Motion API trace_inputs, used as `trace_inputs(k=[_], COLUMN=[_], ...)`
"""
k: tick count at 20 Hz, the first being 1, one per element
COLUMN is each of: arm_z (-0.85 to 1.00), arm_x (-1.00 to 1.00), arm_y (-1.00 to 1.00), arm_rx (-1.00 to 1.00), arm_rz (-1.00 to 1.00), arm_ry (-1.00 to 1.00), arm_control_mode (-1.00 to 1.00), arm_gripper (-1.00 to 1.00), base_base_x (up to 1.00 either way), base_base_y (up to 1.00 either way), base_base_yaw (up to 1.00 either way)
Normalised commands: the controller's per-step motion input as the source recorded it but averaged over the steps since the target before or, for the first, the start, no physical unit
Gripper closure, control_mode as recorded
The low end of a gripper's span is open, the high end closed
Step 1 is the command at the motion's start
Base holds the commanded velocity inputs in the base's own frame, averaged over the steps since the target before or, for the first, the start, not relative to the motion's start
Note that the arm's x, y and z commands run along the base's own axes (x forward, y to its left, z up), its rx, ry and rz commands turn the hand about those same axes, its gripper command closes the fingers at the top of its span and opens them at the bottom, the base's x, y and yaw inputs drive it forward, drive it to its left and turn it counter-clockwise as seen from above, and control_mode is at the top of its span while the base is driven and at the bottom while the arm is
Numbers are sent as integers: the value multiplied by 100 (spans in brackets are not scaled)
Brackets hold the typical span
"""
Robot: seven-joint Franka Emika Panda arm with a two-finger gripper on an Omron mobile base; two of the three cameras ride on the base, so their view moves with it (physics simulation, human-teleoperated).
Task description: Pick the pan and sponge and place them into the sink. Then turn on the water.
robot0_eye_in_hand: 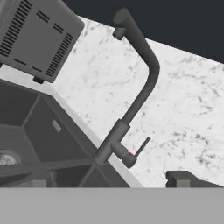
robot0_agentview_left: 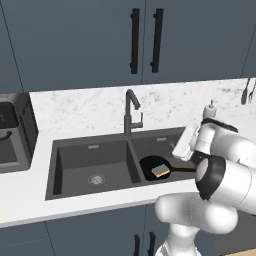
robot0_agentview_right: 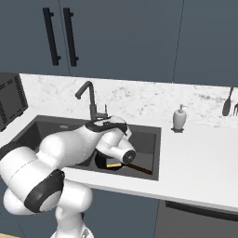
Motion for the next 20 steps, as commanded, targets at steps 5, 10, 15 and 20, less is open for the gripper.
trace_inputs(k=[5,10,15,20], arm_z=[58,13,-5,-15], arm_x=[0,5,36,53], arm_y=[-5,0,0,0], arm_rx=[38,21,6,4], arm_rz=[-20,-15,-1,0], arm_ry=[0,0,10,17], arm_control_mode=[-100,-100,-100,-100], arm_gripper=[-100,-100,-100,-100], base_base_x=[0,0,0,0], base_base_y=[0,0,0,0], base_base_yaw=[0,0,0,0])
